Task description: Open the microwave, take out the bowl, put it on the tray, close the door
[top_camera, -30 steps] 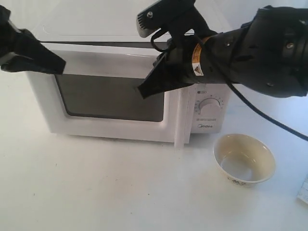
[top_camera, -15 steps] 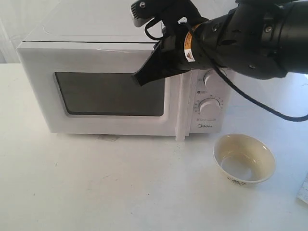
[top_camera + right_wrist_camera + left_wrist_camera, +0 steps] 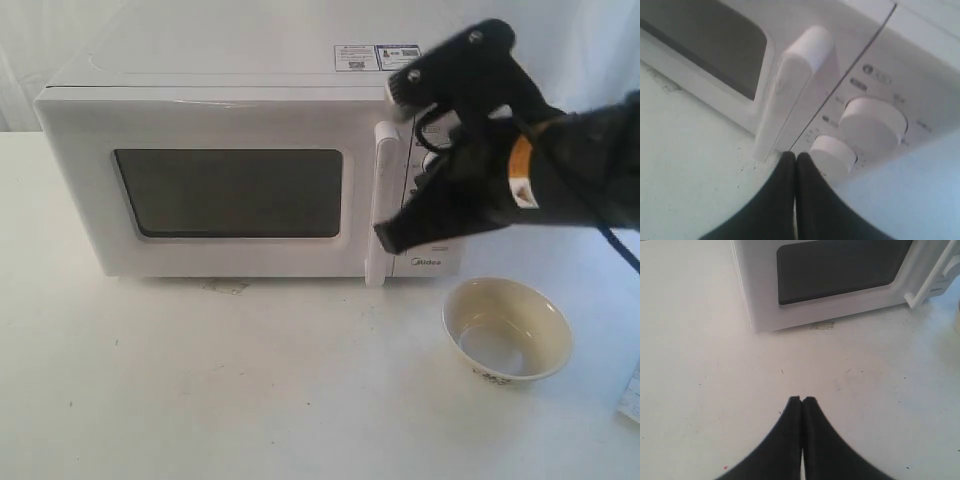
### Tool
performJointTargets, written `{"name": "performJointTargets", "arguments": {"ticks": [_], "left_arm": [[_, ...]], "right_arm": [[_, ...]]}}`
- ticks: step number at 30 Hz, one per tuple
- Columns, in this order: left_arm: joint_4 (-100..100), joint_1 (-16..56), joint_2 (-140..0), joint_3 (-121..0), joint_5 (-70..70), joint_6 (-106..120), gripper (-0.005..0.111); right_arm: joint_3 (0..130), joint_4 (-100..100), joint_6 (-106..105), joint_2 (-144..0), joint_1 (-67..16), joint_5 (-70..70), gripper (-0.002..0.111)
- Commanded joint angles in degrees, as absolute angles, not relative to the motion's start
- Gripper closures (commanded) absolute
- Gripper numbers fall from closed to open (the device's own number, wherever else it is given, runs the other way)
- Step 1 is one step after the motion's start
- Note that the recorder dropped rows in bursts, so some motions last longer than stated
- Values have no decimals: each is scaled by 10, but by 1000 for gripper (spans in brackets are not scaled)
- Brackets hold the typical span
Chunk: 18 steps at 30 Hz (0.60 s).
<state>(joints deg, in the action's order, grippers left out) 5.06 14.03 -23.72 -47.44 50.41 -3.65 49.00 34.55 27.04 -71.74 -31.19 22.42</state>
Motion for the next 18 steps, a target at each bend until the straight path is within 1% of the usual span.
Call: {"name": "performJointTargets", "arguments": {"ticks": [1, 5, 10, 18], "left_arm": [[54, 144, -233, -473, 509, -39, 107], [54, 144, -233, -473, 509, -39, 107], [54, 144, -233, -473, 508, -39, 107], [54, 144, -233, -473, 507, -39, 107]], "right_arm": [[432, 342, 276, -627, -309, 230, 108], [432, 342, 276, -590, -309, 240, 108], [432, 342, 276, -586, -310, 242, 108], [432, 347, 276, -513, -313, 257, 108]]}}
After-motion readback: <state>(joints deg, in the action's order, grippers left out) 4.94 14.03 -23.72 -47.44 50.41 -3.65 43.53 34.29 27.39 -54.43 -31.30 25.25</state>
